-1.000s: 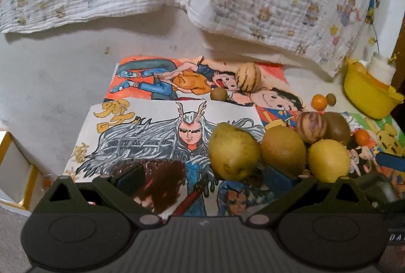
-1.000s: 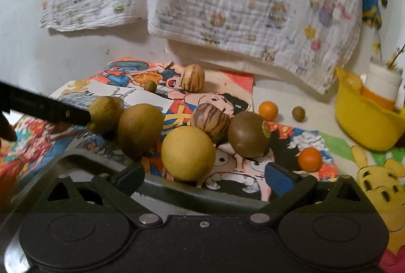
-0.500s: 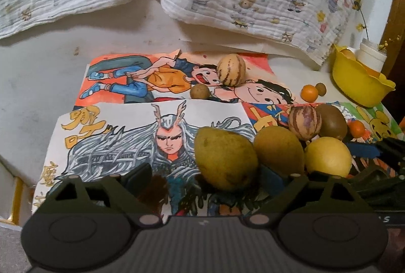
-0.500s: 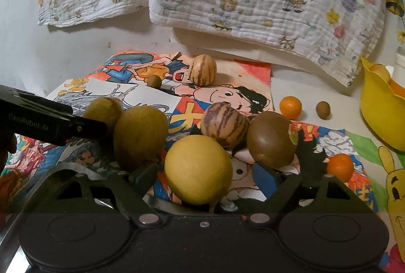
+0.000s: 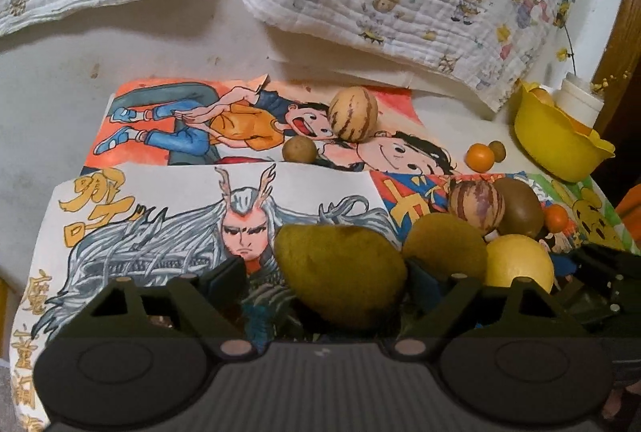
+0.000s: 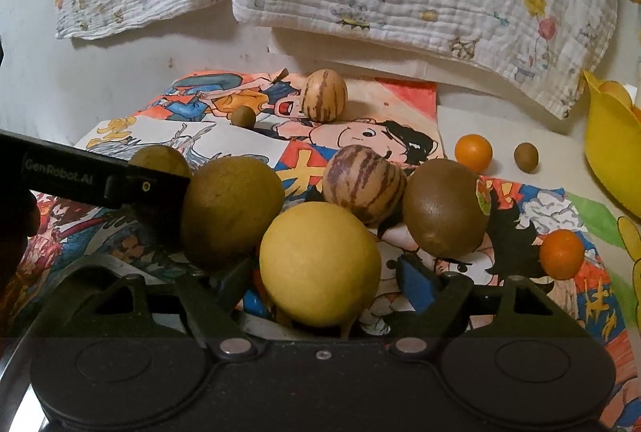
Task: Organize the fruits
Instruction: 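Grasp the green pear with the left tool while the right tool grasps the yellow round fruit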
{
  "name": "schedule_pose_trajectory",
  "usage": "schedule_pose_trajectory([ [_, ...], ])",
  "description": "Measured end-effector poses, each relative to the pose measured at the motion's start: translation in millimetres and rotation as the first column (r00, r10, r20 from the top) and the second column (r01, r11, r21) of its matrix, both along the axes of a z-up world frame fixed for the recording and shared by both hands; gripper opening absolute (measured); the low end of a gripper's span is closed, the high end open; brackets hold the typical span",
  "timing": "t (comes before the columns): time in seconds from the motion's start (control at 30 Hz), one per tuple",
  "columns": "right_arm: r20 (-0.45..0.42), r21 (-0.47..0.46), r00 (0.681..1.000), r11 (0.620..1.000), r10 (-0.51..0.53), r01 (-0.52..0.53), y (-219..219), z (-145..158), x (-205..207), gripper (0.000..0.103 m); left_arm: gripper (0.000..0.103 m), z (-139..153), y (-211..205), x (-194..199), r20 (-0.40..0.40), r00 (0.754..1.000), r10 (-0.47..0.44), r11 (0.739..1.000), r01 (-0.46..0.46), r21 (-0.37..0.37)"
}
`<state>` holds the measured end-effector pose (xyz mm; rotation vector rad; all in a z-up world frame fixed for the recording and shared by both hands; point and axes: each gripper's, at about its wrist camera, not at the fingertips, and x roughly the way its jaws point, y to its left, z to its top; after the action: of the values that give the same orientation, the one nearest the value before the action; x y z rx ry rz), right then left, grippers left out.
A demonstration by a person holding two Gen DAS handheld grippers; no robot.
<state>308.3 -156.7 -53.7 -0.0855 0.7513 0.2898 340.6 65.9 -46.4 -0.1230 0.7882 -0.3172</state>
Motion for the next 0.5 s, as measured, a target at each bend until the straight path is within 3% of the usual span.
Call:
schedule_pose_trajectory([
  [0.13,0.007,0.005,1.0,1.0,0.005,-0.005,1.7,-2.2,-0.8,0.078,0.077,-0.4,0.0,2.2,0.003,1.0,-0.007,0.999,0.007,-0.038],
  [0.23,0.022,0.013,1.0,1.0,0.006,-0.006,1.4,-2.8,-1.6,0.073,0.077,-0.9,1.1,1.6,0.009,1.0,-0.005,0.999,0.005,-0.052],
  [0.3,0.029,0.018,1.0,1.0,0.007,-0.007,0.9,-1.9,-1.8,0.061,0.077,-1.1,1.9,0.5,0.014,1.0,-0.004,0.998,0.005,-0.058],
  [0.5,0.031,0.03,1.0,1.0,0.003,-0.004,-1.6,-0.6,-1.3,0.059,0.076,3.4,6.5,-3.4,-0.007,0.999,0.032,0.996,-0.032,-0.081],
])
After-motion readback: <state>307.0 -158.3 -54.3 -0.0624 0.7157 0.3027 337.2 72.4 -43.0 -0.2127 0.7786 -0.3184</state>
